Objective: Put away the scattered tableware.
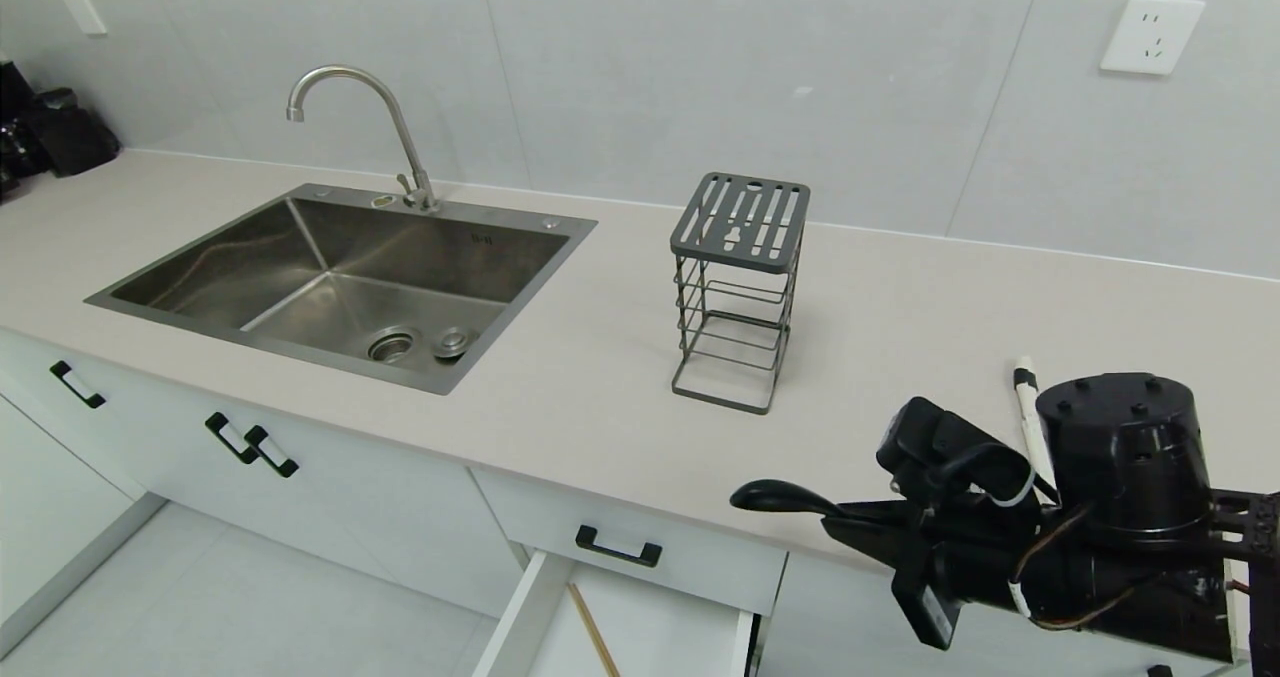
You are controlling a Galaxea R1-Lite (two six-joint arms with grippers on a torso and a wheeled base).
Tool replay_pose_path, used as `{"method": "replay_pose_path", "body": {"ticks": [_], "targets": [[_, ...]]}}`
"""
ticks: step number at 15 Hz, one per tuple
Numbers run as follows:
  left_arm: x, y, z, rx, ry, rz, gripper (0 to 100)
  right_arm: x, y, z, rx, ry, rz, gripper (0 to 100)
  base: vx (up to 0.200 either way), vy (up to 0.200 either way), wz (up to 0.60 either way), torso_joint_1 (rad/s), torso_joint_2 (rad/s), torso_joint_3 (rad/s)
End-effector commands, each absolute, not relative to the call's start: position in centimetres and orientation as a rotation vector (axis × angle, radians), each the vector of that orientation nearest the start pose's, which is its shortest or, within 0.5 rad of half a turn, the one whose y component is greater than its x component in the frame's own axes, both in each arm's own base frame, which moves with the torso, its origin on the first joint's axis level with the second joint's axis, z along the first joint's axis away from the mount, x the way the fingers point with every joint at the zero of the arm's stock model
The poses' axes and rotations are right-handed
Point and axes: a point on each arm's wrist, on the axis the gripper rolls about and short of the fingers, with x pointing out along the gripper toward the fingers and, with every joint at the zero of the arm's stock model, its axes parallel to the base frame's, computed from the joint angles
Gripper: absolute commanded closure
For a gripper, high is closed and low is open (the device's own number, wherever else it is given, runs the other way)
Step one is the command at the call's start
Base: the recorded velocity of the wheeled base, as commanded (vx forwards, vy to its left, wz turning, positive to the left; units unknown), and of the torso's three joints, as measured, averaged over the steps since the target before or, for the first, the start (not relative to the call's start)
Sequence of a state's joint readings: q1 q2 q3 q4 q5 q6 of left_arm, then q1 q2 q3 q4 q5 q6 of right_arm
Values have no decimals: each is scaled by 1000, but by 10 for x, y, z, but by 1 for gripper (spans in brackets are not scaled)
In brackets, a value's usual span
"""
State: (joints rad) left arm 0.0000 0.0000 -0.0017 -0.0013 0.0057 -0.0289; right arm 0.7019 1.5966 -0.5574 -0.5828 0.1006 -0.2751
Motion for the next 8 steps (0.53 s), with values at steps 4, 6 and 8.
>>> {"method": "replay_pose_path", "body": {"ticks": [4, 6, 8], "targets": [[-23, 0, 76, -29, -3, 6, 0, 155, 203, 140, -289, 394, 1001, 100, 0, 0, 0, 0, 0, 0], [-23, 0, 76, -29, -3, 6, 0, 146, 219, 142, -207, 433, 1042, 100, 0, 0, 0, 0, 0, 0], [-23, 0, 76, -29, -3, 6, 0, 143, 230, 140, -182, 454, 1058, 100, 0, 0, 0, 0, 0, 0]]}}
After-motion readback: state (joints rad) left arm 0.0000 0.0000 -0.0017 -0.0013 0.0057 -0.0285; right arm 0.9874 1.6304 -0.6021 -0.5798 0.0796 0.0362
